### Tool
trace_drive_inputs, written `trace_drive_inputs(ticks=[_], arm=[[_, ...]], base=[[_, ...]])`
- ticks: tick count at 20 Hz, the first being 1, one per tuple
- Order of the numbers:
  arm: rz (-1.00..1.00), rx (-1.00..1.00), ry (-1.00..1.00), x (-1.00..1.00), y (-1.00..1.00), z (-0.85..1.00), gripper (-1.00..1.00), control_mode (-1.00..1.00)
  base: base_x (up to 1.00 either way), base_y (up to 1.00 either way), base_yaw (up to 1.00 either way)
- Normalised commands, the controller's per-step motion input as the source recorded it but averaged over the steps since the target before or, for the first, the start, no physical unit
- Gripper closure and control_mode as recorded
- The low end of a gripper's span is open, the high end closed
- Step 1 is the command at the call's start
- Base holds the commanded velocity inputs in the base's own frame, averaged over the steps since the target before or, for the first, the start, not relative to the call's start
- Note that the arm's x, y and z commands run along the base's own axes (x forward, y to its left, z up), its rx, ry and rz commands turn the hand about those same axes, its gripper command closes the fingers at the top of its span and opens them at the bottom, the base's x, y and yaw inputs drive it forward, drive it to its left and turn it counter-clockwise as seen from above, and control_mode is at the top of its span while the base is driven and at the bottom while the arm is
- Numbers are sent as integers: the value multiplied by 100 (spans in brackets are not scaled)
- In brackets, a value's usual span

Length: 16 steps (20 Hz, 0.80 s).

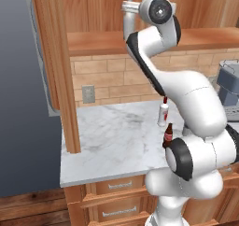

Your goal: Sort all alcoholic drinks to one cabinet, and non-alcoholic drinks to the other.

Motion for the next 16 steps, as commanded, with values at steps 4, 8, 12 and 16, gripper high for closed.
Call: trace_drive_inputs(ticks=[4,8,12,16], arm=[[-13,0,0,-100,-16,0,-100,-100],[-19,0,0,-100,-2,0,-100,-100],[-20,0,6,-100,0,0,-100,-100],[-21,0,18,-75,-1,-13,-100,-100]], base=[[0,0,0],[0,0,0],[0,0,0],[0,0,0]])
